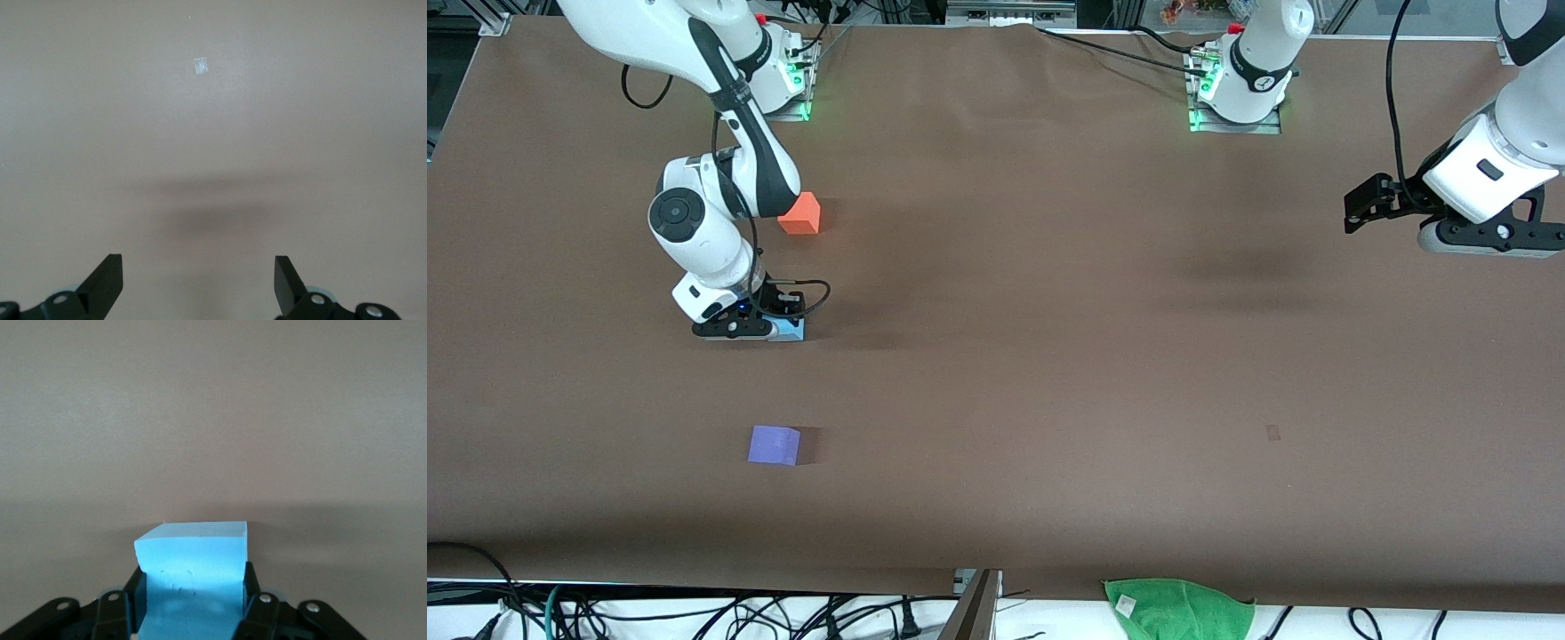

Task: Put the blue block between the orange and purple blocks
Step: 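Lower the blue cube between orange and purple cubes, open the right gripper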

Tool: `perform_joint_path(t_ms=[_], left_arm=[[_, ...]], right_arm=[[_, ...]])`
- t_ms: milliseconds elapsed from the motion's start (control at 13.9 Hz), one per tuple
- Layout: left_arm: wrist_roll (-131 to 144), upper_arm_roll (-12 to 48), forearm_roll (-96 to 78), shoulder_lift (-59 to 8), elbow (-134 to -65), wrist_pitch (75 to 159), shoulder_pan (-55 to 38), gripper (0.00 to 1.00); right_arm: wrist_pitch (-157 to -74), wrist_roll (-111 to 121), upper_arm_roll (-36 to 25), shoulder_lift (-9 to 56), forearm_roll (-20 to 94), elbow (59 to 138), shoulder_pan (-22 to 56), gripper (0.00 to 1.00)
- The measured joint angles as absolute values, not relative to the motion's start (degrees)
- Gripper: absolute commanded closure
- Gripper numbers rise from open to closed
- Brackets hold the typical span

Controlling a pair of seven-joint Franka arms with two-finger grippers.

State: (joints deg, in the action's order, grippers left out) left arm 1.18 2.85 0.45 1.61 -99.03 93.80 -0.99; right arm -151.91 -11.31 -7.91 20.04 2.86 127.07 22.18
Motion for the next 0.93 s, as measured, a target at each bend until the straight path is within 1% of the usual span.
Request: perform_joint_path(t_ms=[287, 359, 503, 574, 646, 790, 862, 933], left_arm=[[1.18, 2.84, 0.45, 1.61, -99.03, 93.80, -0.99, 0.00], [1.18, 2.84, 0.45, 1.61, -99.03, 93.80, -0.99, 0.00], [1.18, 2.84, 0.45, 1.61, -99.03, 93.80, -0.99, 0.00], [1.18, 2.84, 0.45, 1.61, -99.03, 93.80, -0.99, 0.00], [1.18, 2.83, 0.45, 1.61, -99.03, 93.80, -0.99, 0.00], [1.18, 2.81, 0.45, 1.61, -99.03, 93.80, -0.98, 0.00], [1.18, 2.81, 0.45, 1.61, -99.03, 93.80, -0.98, 0.00], [1.18, 2.81, 0.45, 1.61, -99.03, 93.80, -0.98, 0.00]], right_arm=[[-151.91, -11.32, -7.68, 20.04, 4.40, 127.08, 22.19, 0.48], [-151.91, -11.32, -7.67, 20.05, 4.42, 127.13, 22.19, 0.44], [-151.98, -11.33, -7.66, 20.19, 4.45, 127.39, 22.19, 0.32], [-152.00, -11.34, -7.66, 20.48, 4.60, 127.46, 22.19, 0.29], [-152.07, -11.34, -7.65, 20.85, 4.91, 127.49, 22.19, 0.23], [-152.40, -11.34, -7.65, 21.50, 5.19, 127.49, 22.19, 0.04], [-152.47, -11.34, -7.65, 21.54, 5.23, 127.48, 22.19, 0.01], [-152.55, -11.34, -7.65, 21.46, 5.26, 127.43, 22.19, 0.01]])
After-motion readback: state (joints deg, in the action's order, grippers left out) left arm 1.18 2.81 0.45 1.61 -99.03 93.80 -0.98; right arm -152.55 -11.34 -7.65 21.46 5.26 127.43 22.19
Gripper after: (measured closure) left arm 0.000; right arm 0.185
